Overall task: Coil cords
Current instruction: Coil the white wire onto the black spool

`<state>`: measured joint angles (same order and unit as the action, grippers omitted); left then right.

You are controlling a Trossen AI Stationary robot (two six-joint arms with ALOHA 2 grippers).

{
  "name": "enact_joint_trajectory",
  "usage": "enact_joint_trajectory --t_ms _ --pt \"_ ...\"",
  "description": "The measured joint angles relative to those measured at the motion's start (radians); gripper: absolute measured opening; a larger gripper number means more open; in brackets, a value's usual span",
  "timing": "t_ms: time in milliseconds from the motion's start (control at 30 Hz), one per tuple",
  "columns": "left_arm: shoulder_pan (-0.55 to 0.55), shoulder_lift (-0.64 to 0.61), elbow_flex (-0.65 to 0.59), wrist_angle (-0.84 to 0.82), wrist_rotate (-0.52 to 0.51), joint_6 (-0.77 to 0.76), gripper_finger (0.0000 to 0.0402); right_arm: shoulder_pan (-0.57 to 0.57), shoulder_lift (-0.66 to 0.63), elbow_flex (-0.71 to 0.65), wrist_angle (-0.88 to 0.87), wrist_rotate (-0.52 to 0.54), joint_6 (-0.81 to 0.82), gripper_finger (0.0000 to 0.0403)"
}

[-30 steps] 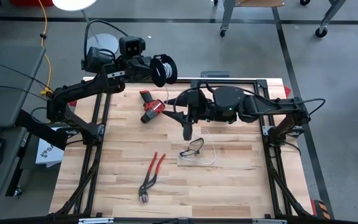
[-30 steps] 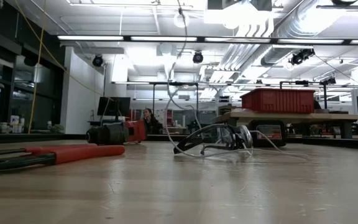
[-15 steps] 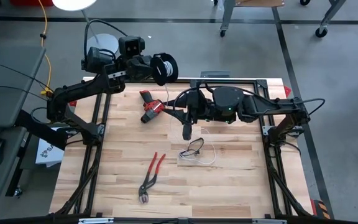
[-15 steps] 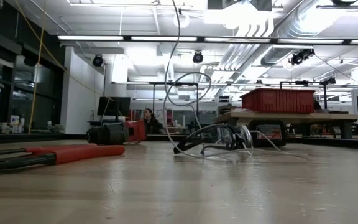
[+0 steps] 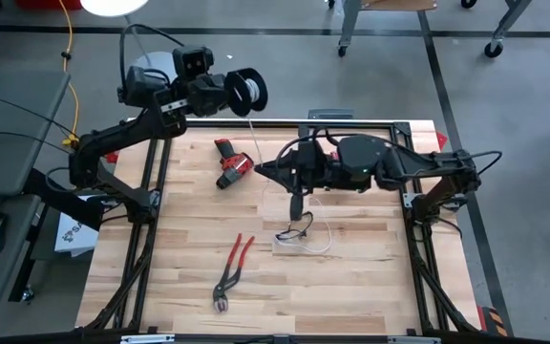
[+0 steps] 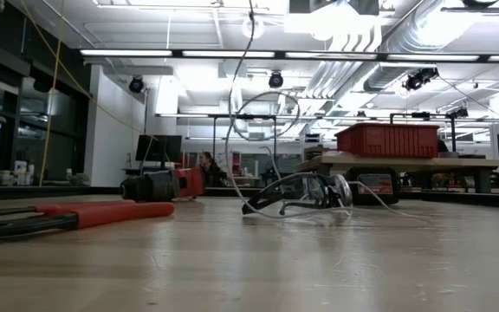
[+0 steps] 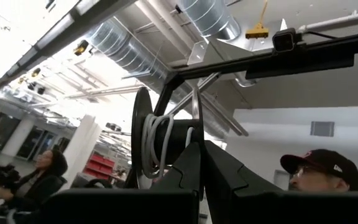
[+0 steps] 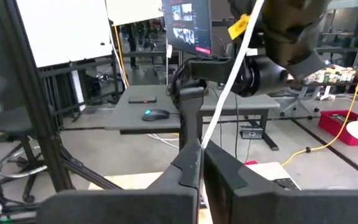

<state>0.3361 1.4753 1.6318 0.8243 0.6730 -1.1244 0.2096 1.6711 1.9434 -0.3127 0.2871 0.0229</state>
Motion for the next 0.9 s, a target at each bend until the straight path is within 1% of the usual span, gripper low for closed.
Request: enact_joint_trajectory --t_ms 233,333,600,900 --pt "0.018 -0.01 0.0 -0.072 -0.001 -0.01 0.0 0.015 -0.024 0.0 -0.013 -0.007 0.005 0.0001" --pt "0.017 -0.017 0.0 -0.101 0.004 0.008 0.0 0.021 -0.035 0.0 -0.028 -0.01 0.006 0.0001" --pt "0.018 -0.017 0.0 -0.118 0.003 0.028 0.0 0.029 -0.042 0.0 -0.06 -0.011 0.026 0.0" --pt "0.024 -0.018 0.0 -0.151 -0.001 0.045 0.0 0.029 -0.043 0.0 -0.067 -0.04 0.03 0.0"
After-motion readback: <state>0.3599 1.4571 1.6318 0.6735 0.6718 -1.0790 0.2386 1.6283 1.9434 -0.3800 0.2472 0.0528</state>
